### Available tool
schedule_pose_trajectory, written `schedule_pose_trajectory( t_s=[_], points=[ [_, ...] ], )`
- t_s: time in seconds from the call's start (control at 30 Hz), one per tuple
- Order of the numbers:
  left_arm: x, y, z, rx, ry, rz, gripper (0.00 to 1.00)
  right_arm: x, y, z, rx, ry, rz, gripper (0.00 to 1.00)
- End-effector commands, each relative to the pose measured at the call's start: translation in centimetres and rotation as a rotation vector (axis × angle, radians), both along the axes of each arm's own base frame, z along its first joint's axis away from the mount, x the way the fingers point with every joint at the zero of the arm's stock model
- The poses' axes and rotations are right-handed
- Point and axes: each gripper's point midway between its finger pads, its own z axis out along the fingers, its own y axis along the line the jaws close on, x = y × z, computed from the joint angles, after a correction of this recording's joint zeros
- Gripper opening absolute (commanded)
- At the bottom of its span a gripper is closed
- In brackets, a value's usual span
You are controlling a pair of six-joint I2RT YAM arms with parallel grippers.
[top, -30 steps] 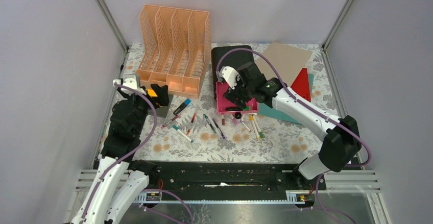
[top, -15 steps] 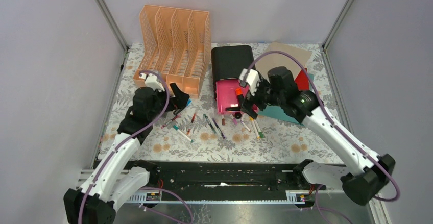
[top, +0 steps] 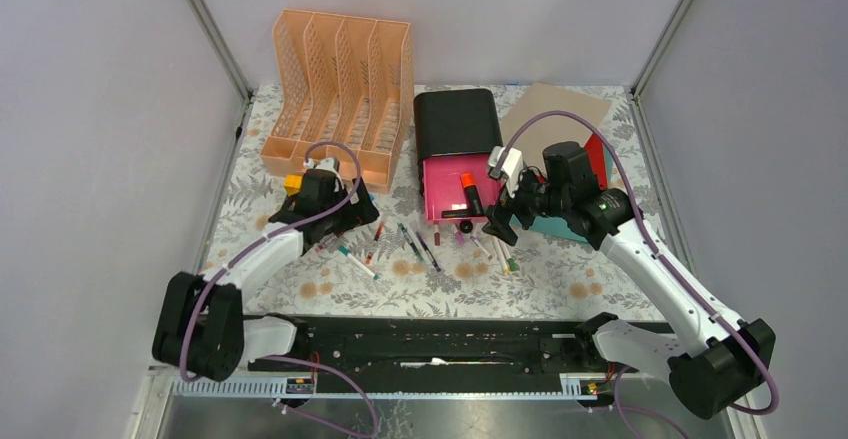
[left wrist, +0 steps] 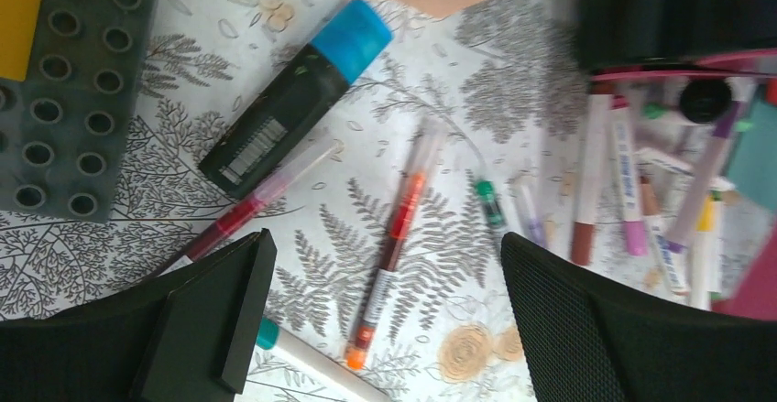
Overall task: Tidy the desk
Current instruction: Pick up the stationery from the center of the board.
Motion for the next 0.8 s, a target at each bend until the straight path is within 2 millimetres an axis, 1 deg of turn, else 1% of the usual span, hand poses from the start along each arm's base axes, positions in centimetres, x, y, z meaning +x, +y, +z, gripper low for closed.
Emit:
schedule_pose_trajectory(
  t_s=[0.0,0.2,0.23,0.37,0.47,0.57,0.77],
  points=[
    [2.8,0.3,0.5,0.068,-0.049,0.007,0.99,0.5,0.4,0.5,0.018,-0.037,0.023,1.0],
    [4.8,0.8,-0.4,0.187,-0.016,0.01,0.99,0.5,0.3,0.5,0.013,-0.045,0.022,1.0],
    [5.0,1.0,-0.7,0.207,-0.003,0.01,0.99,0.5,0.2,0.5,0.013,-0.044,0.022,1.0],
    [5.9,0.9,-1.0,0.255,0.003,-0.004,0.98,0.4,0.3,0.6,0.015,-0.05,0.026,1.0],
    [6.3,0.8,-1.6,0.283,0.016,-0.023,0.96,0.4,0.2,0.6,0.014,-0.048,0.026,1.0],
    [6.7,0.8,-2.2,0.321,0.04,-0.04,0.91,0.3,0.2,0.5,0.013,-0.049,0.028,1.0],
    [7.2,1.1,-3.8,0.371,0.085,-0.061,0.76,0.4,0.2,0.6,0.013,-0.051,0.026,1.0]
  ],
)
